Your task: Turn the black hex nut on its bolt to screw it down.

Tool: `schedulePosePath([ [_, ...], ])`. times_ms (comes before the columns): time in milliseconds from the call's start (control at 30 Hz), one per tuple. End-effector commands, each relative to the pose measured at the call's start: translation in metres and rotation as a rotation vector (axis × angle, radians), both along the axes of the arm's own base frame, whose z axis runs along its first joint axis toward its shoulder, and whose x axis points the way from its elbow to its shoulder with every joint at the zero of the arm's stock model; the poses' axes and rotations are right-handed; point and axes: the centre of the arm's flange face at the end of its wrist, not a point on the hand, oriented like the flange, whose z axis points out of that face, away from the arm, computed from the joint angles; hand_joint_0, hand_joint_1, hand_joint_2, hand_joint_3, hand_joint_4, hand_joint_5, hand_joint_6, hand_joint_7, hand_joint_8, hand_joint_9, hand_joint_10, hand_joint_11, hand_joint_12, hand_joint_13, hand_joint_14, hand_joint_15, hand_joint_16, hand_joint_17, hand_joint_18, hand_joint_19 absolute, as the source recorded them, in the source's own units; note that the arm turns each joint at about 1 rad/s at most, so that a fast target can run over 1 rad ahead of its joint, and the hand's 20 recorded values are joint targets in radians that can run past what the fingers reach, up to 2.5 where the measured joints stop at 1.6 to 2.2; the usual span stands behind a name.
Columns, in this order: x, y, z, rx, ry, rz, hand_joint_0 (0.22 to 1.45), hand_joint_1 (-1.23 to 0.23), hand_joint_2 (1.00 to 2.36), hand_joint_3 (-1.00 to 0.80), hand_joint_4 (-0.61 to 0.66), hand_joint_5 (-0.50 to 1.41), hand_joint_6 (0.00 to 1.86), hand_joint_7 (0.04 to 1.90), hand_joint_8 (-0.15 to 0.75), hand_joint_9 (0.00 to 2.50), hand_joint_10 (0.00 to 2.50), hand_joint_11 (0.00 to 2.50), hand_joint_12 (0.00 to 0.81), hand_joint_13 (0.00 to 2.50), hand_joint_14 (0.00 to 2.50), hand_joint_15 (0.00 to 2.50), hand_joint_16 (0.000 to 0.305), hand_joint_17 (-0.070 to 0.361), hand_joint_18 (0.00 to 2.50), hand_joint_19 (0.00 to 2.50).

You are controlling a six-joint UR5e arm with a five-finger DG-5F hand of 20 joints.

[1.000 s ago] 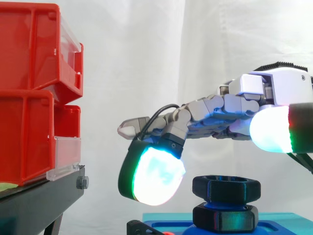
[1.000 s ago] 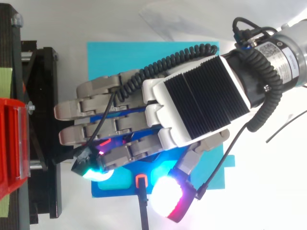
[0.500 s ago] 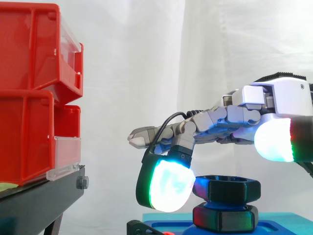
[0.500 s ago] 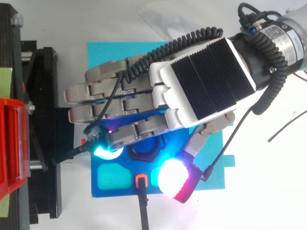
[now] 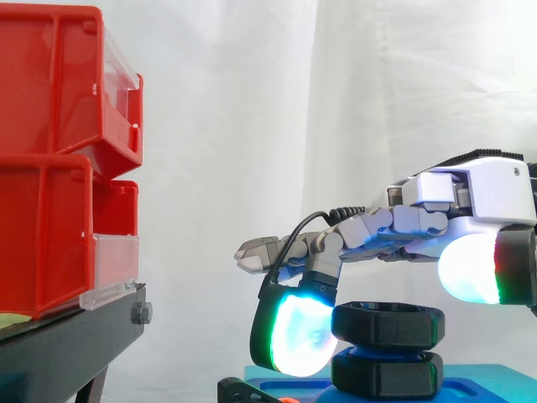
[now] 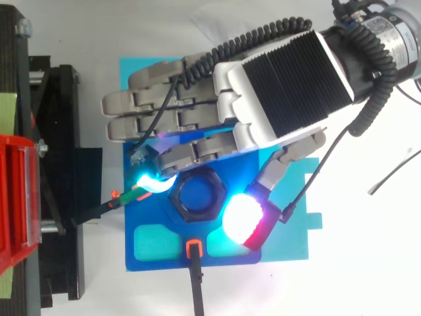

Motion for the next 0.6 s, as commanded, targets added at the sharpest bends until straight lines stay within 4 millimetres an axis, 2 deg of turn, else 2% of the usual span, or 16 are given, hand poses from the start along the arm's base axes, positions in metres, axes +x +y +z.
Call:
schedulePosePath([
  [0, -0.002, -0.007, 0.0, -0.001, -0.002, 0.0, 0.46, -0.19, 1.0, -0.5, 0.31, -0.19, 0.5, 0.85, 0.28, 0.0, 0.0, 0.08, 0.38, 0.04, 0.0, 0.02, 0.061, 0.137, 0.0, 0.36],
  [500, 0.0, -0.019, 0.007, -0.009, -0.071, 0.015, 0.46, -0.19, 1.0, -0.5, 0.32, -0.19, 0.5, 0.85, 0.286, 0.02, 0.0, 0.06, 0.391, 0.1, 0.0, 0.03, 0.063, 0.143, 0.0, 0.38],
  [567, 0.001, -0.018, 0.008, -0.006, -0.085, 0.023, 0.46, -0.23, 1.0, -0.5, 0.32, -0.18, 0.5, 0.82, 0.3, 0.08, 0.0, 0.03, 0.396, 0.15, 0.0, 0.0, 0.064, 0.145, 0.0, 0.33],
])
